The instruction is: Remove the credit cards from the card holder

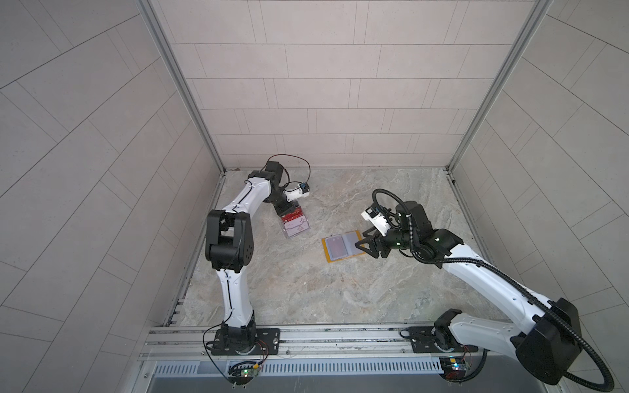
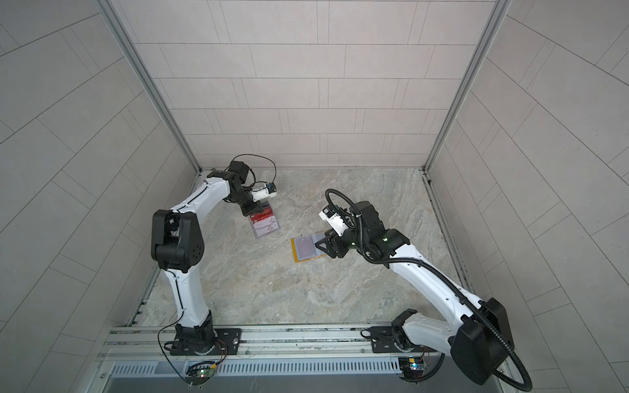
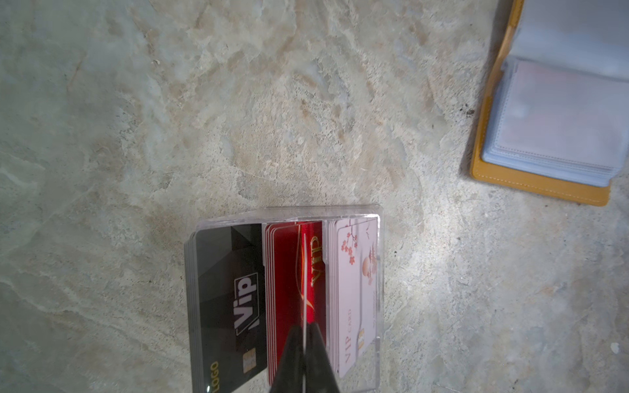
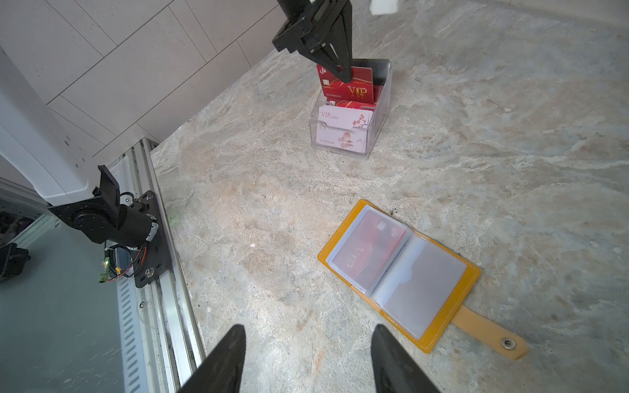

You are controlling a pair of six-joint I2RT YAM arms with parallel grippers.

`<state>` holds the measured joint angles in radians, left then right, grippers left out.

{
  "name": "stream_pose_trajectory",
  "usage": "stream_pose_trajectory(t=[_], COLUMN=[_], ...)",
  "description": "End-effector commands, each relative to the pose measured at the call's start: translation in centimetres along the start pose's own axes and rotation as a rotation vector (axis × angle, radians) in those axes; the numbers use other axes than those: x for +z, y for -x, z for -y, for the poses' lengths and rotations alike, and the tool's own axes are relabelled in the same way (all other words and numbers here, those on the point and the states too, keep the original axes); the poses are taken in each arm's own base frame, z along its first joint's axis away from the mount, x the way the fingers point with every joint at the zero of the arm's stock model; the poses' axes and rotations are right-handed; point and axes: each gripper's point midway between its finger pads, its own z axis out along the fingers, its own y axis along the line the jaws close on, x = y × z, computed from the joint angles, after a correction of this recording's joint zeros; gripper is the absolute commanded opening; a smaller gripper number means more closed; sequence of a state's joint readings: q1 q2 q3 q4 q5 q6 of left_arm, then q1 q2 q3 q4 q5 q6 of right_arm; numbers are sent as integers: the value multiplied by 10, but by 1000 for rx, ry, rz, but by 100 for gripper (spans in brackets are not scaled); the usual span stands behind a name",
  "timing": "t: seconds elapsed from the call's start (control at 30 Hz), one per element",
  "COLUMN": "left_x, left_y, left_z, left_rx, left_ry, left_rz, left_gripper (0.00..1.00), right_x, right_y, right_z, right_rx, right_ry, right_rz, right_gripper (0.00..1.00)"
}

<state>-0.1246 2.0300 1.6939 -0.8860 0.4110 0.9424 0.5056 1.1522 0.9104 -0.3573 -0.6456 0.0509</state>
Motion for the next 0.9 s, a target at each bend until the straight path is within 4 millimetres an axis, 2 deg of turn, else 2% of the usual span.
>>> stream_pose_trajectory(t=[0.0,0.27,0.57,0.87], left_x=[8,19,24,19], left_y=[-1,-6,-5,-1], left_z=[0,3,2,-2], left_rx=[-26,-42,-58,-72], left_ry=[-25,-59,-72,-50], left_rz=[6,-6,-3,10], left_gripper=[0,0,7,15], right_x=[1,1,2,2], right_y=[-3,-4,-4,-4], right_z=[0,0,0,1], right_rx=[-33,-33,-34,-32], right_ry=[3,1,4,-2], right_rz=[-11,-13,-14,-17], right_gripper=[61,61,61,61])
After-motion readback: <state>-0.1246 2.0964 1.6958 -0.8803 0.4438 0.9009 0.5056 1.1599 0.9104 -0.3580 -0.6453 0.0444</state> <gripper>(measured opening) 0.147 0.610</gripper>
